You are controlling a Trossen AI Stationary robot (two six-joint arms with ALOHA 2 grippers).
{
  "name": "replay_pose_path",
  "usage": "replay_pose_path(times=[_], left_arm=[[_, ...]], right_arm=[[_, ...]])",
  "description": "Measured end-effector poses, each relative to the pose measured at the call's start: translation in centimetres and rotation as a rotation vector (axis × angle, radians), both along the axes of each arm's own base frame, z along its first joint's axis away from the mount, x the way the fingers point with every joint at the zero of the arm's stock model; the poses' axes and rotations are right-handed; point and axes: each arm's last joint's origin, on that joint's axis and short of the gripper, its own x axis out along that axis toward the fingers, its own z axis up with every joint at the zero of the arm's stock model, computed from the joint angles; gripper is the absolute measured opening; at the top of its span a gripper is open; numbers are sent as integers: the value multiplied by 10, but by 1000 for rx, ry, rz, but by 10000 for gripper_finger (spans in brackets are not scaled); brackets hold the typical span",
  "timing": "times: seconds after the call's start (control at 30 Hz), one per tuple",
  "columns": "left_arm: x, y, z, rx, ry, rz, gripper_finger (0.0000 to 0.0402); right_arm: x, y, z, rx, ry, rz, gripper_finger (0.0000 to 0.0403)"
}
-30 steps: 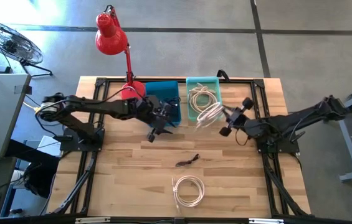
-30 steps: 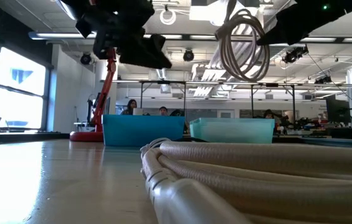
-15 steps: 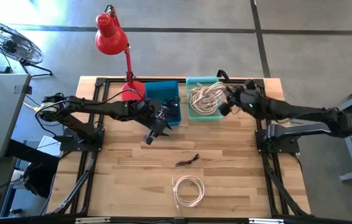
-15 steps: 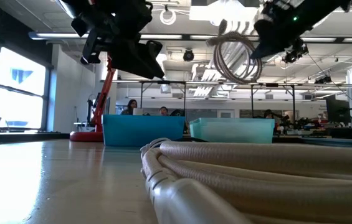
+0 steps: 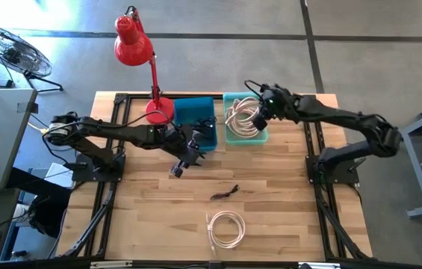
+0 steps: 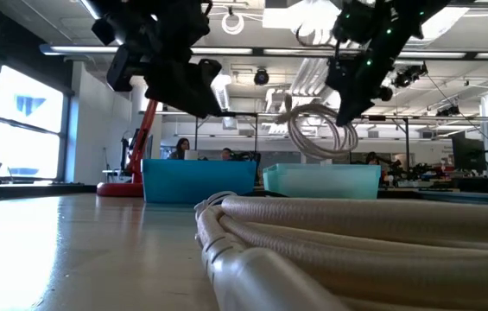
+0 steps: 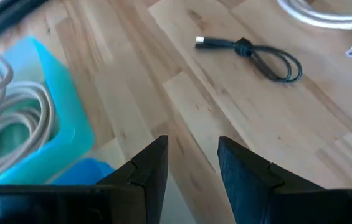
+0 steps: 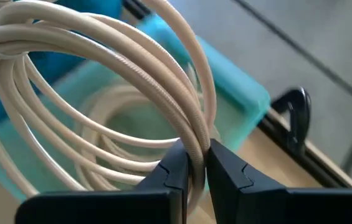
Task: Pick & Place USB Port
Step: Put the white hdmi cable into the green bin, then put the black usb cable into the blue bin
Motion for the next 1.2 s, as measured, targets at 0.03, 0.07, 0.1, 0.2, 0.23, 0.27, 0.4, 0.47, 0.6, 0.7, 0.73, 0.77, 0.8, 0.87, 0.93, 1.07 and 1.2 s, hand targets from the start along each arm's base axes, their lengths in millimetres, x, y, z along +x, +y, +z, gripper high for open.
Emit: replay_pose_path(times=[0.03, 0.07, 0.1, 0.2, 0.23, 0.27, 0.4, 0.47, 0.6, 0.7, 0.73, 0.77, 0.8, 0.87, 0.93, 1.07, 1.2], left_arm=[[-1, 0, -1, 2, 10, 10, 138], [-1, 0, -1, 6, 19, 19, 138], [-1, 1, -2, 8, 24, 23, 138], [-2, 1, -2, -4, 38, 36, 138], [-2, 1, -3, -5, 39, 38, 138], [-2, 1, -3, -5, 40, 38, 138], [-2, 1, -3, -11, 44, 43, 138], [-3, 1, -3, -16, 49, 47, 138], [-3, 0, -4, -19, 59, 51, 138], [-3, 1, -4, -11, 59, 59, 138], [-3, 1, -4, -7, 59, 64, 138], [-3, 1, -4, -3, 59, 68, 138], [-3, 1, -4, 2, 59, 73, 138], [-3, 1, -4, 0, 59, 71, 138], [-3, 1, -4, -19, 56, 51, 138], [-3, -8, -3, -70, 48, -55, 138], [-2, -19, -2, -100, 34, -148, 138]], right_arm=[[1, -4, -2, 20, 31, -11, 28], [2, -8, -4, 41, 61, -19, 28], [3, -11, -6, 60, 87, -24, 28], [8, -19, -15, 59, 168, -27, 28], [10, -20, -18, 57, 182, -30, 28], [12, -21, -20, 61, 191, -28, 28], [16, -24, -28, 100, 192, -4, 43], [17, -25, -30, 92, 210, 1, 60], [18, -27, -29, 52, 223, 0, 85], [18, -26, -28, 18, 241, -16, 102], [18, -25, -27, 9, 244, -17, 109], [18, -24, -26, -3, 245, -15, 116], [19, -22, -25, -13, 248, -1, 124], [20, -18, -21, -37, 255, 45, 139], [21, -13, -17, -51, 253, 100, 153], [22, -2, -5, -71, 203, 174, 172], [20, 13, 8, -55, 122, 240, 176]])
